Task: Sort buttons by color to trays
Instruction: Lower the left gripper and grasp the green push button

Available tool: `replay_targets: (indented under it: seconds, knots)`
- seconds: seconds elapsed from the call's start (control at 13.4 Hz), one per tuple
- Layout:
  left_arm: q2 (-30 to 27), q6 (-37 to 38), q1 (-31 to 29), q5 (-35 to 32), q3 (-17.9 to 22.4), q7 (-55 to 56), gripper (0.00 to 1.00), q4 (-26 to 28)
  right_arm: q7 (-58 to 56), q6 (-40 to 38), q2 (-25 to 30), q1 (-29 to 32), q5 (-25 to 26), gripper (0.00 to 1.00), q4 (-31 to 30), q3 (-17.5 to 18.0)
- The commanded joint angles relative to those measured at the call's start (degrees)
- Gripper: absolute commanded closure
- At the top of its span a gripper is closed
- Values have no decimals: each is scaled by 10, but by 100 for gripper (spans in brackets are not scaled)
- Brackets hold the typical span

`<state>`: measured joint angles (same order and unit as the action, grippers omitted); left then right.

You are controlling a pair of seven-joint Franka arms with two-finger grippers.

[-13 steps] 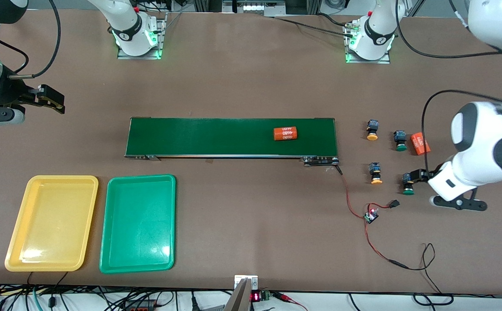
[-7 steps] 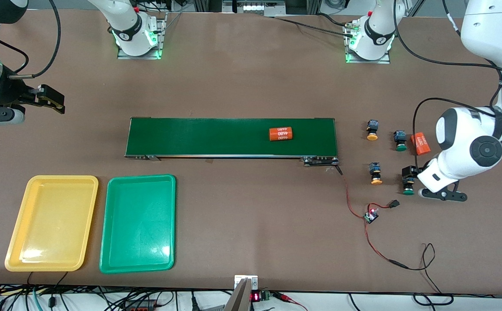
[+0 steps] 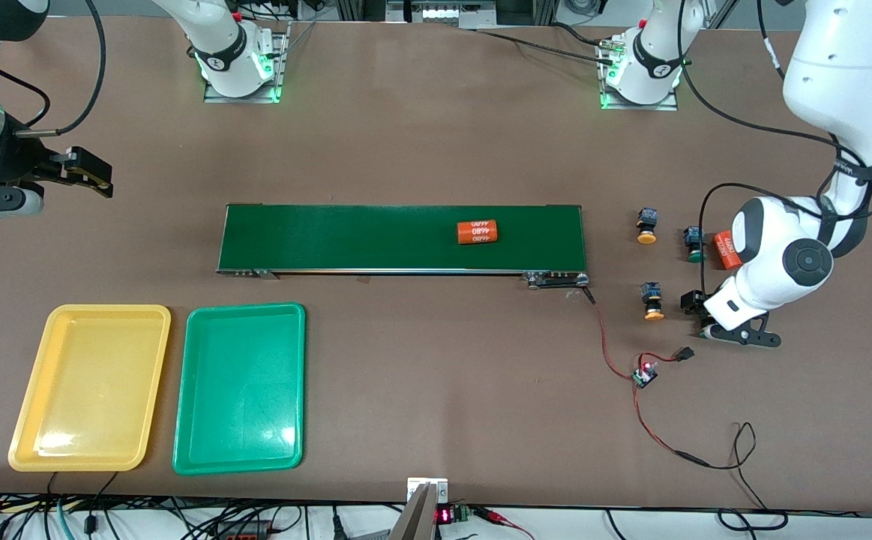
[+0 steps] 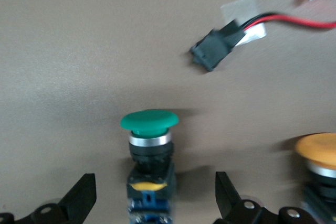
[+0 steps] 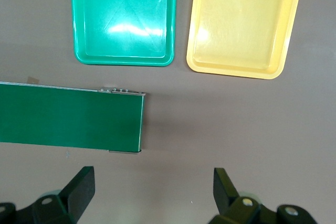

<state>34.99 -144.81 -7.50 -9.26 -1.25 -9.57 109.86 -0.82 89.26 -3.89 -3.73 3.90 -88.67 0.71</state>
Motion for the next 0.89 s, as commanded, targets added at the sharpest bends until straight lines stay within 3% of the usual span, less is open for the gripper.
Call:
replay_targets:
  seconds: [0.0, 0.07, 0.37, 0.52, 0.75, 0.82]
  knots:
    - [7, -27, -10, 12, -1, -45, 4, -1, -3, -1, 1, -2, 7, 0, 4, 0]
    - [7, -27, -10, 13, -2, -44, 22, -2, -1, -1, 1, -2, 6, 0, 4, 0]
    - [5, -26, -9, 28, -6, -45, 73, -3, 2, -1, 1, -1, 7, 0, 4, 0]
    - [1, -24, -9, 28, -8, -43, 83, -7, 2, -2, 0, -2, 8, 0, 4, 0]
    - [-35, 5, -8, 28, -18, -37, 84, -9, 3, -5, -6, -1, 8, 0, 3, 0]
    - [-56, 45, -8, 28, -25, -35, 84, -10, -3, -6, -16, -1, 8, 0, 3, 0]
